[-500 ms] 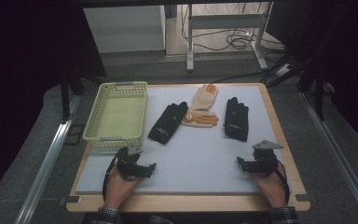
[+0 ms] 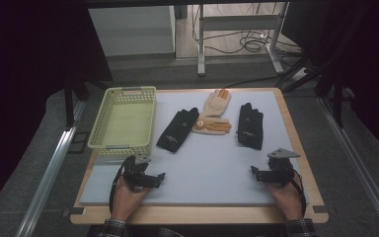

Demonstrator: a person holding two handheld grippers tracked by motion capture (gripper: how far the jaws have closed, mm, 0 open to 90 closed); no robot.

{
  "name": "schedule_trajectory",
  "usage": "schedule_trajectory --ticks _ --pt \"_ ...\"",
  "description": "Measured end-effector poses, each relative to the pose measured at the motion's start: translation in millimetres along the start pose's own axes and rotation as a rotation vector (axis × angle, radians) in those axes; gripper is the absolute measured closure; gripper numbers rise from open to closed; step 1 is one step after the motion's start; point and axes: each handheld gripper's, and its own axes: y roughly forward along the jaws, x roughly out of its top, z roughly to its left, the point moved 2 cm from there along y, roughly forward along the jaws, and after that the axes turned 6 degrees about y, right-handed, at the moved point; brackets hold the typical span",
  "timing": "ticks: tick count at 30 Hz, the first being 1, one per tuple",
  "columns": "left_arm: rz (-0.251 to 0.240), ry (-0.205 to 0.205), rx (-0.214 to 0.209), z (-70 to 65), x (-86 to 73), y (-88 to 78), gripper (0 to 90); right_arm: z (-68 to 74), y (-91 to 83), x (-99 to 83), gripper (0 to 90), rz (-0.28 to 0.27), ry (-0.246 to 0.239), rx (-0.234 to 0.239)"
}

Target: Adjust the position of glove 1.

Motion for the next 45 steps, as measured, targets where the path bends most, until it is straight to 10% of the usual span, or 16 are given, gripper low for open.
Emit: schedule_trajectory --ticks 16,45 --pt "0.003 0.004 0.0 0.3 0.0 -0.3 1.3 -1.7 -0.5 3.5 18.6 0.022 0.001 0.007" --pt "0.003 0.003 -0.001 0.2 -0.1 -0.3 1.4 -33.2 16.2 67.5 43.0 0.009 0.066 0.005"
